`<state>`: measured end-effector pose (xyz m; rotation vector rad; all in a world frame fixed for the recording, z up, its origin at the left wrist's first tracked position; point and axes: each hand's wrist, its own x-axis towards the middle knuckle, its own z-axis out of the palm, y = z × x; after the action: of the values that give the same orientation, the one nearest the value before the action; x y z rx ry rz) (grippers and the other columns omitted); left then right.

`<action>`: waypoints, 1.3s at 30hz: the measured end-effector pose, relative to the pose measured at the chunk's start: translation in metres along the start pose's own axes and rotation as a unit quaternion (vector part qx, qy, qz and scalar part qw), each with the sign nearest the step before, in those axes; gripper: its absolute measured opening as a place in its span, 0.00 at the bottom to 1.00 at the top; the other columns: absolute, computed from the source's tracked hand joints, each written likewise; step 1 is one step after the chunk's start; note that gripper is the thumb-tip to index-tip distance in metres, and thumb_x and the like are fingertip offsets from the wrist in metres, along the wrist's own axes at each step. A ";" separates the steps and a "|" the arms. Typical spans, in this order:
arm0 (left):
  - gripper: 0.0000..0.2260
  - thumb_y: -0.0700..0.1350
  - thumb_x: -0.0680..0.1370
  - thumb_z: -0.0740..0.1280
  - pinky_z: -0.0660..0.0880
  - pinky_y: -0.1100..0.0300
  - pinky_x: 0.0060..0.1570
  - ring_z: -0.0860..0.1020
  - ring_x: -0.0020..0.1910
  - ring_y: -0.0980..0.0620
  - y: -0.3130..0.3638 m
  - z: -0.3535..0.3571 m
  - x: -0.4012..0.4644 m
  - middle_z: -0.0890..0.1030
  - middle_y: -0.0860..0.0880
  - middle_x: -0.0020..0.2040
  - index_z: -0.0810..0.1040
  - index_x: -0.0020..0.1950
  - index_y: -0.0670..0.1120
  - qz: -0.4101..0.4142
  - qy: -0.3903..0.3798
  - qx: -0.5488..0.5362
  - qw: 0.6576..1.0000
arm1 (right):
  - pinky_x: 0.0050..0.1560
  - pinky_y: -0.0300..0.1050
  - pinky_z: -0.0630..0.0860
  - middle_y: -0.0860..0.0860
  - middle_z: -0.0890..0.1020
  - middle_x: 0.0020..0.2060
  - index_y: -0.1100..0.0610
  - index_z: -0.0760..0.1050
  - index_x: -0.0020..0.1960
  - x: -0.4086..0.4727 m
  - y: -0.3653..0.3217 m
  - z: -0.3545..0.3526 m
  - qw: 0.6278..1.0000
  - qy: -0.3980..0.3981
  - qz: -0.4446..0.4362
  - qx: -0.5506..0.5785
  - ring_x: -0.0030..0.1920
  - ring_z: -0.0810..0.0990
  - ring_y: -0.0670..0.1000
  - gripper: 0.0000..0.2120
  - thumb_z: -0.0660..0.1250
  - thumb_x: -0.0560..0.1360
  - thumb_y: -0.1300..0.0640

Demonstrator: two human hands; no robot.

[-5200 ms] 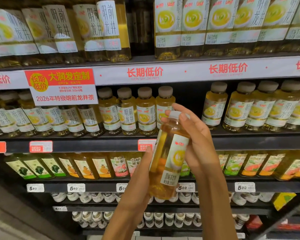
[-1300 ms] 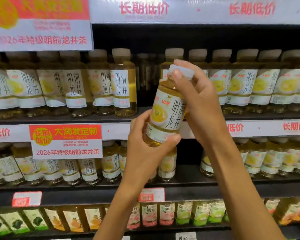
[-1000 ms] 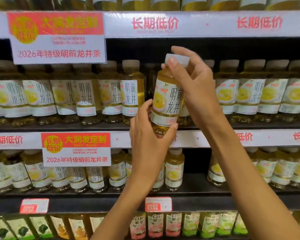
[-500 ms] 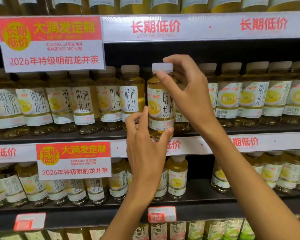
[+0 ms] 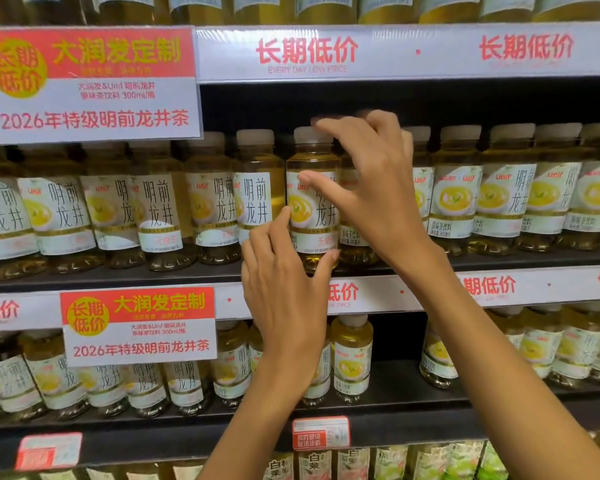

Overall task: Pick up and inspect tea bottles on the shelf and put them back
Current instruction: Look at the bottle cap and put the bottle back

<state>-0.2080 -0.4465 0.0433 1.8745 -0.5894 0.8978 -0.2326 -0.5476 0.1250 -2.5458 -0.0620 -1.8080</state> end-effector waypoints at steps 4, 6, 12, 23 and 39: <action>0.30 0.52 0.70 0.75 0.70 0.51 0.57 0.73 0.60 0.44 -0.002 0.002 0.003 0.76 0.43 0.60 0.71 0.68 0.43 0.010 0.005 0.042 0.999 | 0.56 0.46 0.62 0.55 0.80 0.56 0.60 0.75 0.64 0.004 0.001 0.008 1.000 -0.009 -0.010 -0.023 0.59 0.74 0.58 0.23 0.68 0.75 0.47; 0.29 0.52 0.70 0.75 0.70 0.50 0.55 0.74 0.58 0.44 -0.001 0.003 0.004 0.77 0.43 0.58 0.71 0.67 0.42 0.020 0.008 0.071 0.997 | 0.54 0.47 0.63 0.55 0.81 0.55 0.60 0.75 0.63 0.005 0.003 0.010 0.999 -0.003 -0.011 -0.032 0.58 0.75 0.58 0.23 0.68 0.74 0.47; 0.32 0.51 0.71 0.75 0.68 0.52 0.53 0.74 0.57 0.44 0.003 0.006 0.006 0.76 0.43 0.58 0.68 0.69 0.42 0.029 0.005 0.092 0.995 | 0.54 0.50 0.66 0.56 0.81 0.55 0.60 0.76 0.62 0.007 0.004 0.012 0.999 0.002 -0.011 -0.045 0.56 0.75 0.59 0.22 0.68 0.74 0.47; 0.31 0.51 0.71 0.75 0.71 0.53 0.50 0.75 0.55 0.44 0.003 0.011 0.007 0.76 0.42 0.57 0.69 0.68 0.41 0.047 -0.003 0.119 0.992 | 0.54 0.51 0.67 0.58 0.77 0.41 0.63 0.75 0.53 0.005 0.029 -0.002 0.989 -0.020 0.095 -0.110 0.48 0.76 0.59 0.24 0.59 0.79 0.41; 0.30 0.50 0.76 0.69 0.65 0.62 0.68 0.66 0.70 0.53 0.015 0.004 -0.011 0.68 0.46 0.70 0.63 0.73 0.42 0.095 -0.143 -0.190 0.967 | 0.53 0.41 0.78 0.49 0.80 0.51 0.56 0.72 0.59 -0.022 0.010 -0.028 0.873 0.052 0.224 0.430 0.53 0.80 0.44 0.10 0.64 0.79 0.59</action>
<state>-0.2242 -0.4562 0.0411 1.6210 -1.0545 0.5813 -0.2662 -0.5590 0.1136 -1.6580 -0.2008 -1.3052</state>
